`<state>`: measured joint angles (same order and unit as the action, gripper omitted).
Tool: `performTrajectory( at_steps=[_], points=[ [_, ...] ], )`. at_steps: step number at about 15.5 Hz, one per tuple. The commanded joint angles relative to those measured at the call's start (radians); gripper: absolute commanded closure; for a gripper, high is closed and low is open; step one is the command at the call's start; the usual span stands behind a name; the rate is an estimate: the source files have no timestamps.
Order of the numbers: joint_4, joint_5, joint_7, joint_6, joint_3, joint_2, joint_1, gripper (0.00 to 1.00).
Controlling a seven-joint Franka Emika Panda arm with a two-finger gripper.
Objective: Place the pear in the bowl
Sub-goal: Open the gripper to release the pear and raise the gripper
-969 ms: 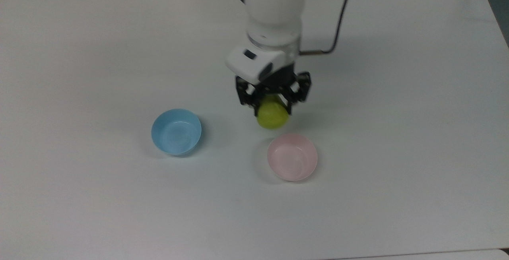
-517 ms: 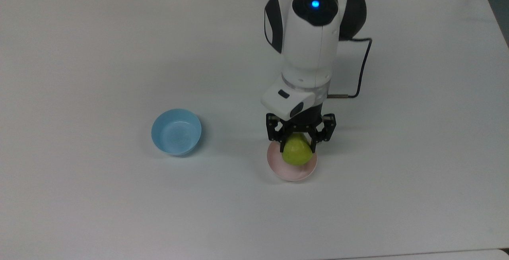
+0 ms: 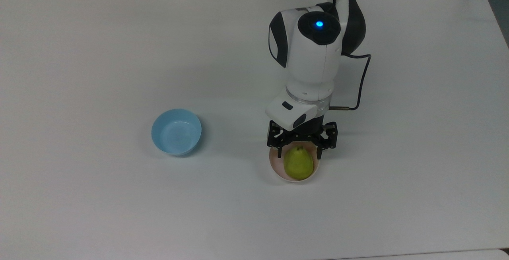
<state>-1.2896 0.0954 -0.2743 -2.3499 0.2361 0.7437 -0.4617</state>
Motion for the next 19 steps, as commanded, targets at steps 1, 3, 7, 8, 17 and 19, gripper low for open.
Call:
performTrajectory(
  at_steps=[1,3,7,8,17,19],
  points=[
    [-0.063,-0.022,-0.014,0.015,0.017,-0.117,-0.011,0.00],
    [-0.123,-0.025,-0.014,0.070,0.017,-0.217,0.000,0.00],
    [-0.227,-0.037,-0.008,0.364,0.011,-0.449,0.067,0.00],
    [-0.231,-0.051,-0.006,0.439,0.009,-0.486,0.092,0.00],
    [-0.370,-0.097,0.168,0.715,-0.127,-0.751,0.371,0.00],
    [-0.367,-0.095,0.194,0.728,-0.132,-0.754,0.391,0.00]
  ],
)
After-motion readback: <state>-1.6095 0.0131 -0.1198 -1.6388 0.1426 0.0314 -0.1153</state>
